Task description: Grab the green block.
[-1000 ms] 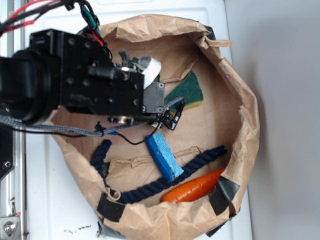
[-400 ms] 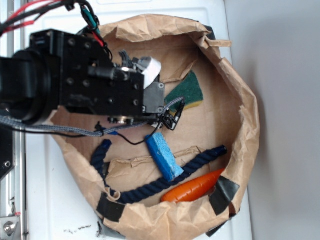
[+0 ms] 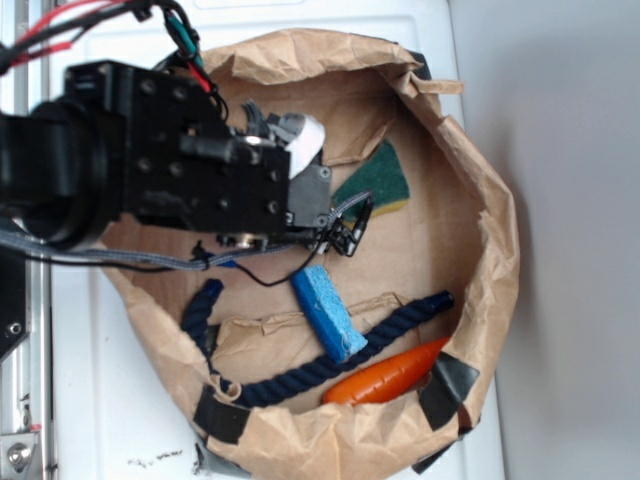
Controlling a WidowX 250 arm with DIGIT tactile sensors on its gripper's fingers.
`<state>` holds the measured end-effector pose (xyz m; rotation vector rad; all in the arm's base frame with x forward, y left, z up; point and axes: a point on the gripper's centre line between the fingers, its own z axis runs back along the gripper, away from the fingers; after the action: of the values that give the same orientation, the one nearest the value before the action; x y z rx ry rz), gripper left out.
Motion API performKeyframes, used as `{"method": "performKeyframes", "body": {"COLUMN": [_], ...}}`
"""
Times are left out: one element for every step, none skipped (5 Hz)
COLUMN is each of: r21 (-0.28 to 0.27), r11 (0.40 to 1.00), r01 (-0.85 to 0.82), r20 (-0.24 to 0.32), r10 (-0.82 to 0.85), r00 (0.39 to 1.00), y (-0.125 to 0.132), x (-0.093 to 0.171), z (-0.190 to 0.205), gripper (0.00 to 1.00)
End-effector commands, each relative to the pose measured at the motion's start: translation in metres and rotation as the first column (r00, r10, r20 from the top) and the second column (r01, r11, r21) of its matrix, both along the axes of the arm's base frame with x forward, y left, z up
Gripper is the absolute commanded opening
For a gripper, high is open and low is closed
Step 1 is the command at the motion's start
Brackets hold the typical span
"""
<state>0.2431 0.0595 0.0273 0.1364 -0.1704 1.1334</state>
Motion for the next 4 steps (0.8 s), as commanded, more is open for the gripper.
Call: {"method": "performKeyframes", "body": {"r21": [0.017, 0.022, 0.03, 0.054], "r11": [0.999, 0.997, 0.996, 0.995], "r01": [-0.037, -0.072, -0.087, -0.079], "r20": [0.077, 0.081, 0.112, 0.124], "r10": [0.036, 0.07, 0.083, 0.072], "r00": [0.996, 0.994, 0.99, 0.99], "y": [0.008, 0.009, 0.009, 0.008], "x": [0.008, 0.008, 0.006, 0.005], "z": [-0.009, -0.005, -0.001, 0.004], "gripper": [1.0, 0.0, 0.0, 0.0]}}
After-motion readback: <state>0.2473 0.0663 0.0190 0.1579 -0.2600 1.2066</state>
